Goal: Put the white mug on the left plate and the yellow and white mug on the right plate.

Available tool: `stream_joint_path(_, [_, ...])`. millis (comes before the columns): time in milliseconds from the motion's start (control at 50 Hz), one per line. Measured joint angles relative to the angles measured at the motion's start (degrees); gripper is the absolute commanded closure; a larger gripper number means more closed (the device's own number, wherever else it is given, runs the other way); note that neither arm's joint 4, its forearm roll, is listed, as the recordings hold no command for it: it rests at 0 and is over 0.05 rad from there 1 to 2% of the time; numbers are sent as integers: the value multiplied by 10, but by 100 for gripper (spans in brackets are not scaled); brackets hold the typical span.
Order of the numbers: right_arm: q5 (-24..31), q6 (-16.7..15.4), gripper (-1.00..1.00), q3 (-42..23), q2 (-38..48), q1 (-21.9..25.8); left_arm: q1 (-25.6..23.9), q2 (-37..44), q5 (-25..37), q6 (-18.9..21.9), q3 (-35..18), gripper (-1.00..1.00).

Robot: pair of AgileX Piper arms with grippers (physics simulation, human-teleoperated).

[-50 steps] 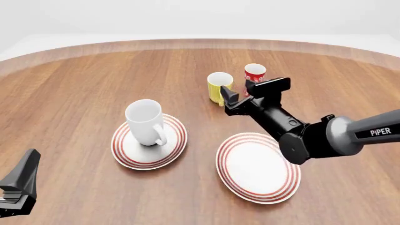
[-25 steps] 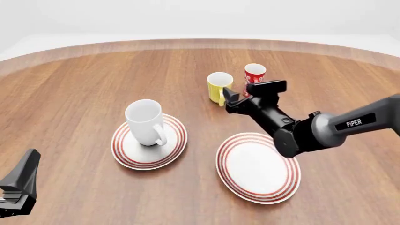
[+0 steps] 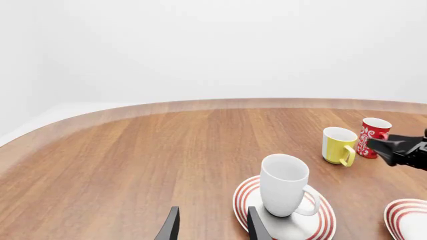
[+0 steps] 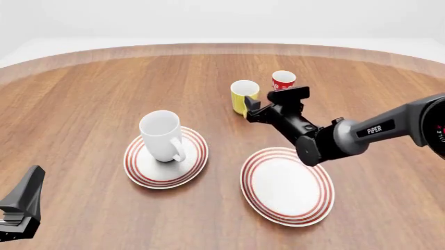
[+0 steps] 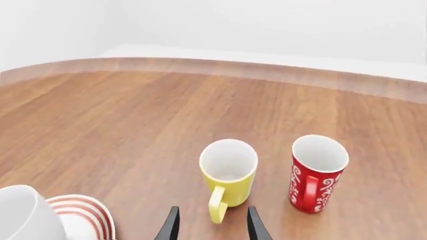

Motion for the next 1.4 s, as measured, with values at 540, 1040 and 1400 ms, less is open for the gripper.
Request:
stream_joint_path(540, [27,2,-100,-65,54,-1,0,0,0,0,0,-100])
stream_joint_path(1040, [42,5,-100,-107,105,-4,0,0,0,0,0,-100])
stream_joint_path(1400, [57,5,-100,-141,134,-4,0,0,0,0,0,-100])
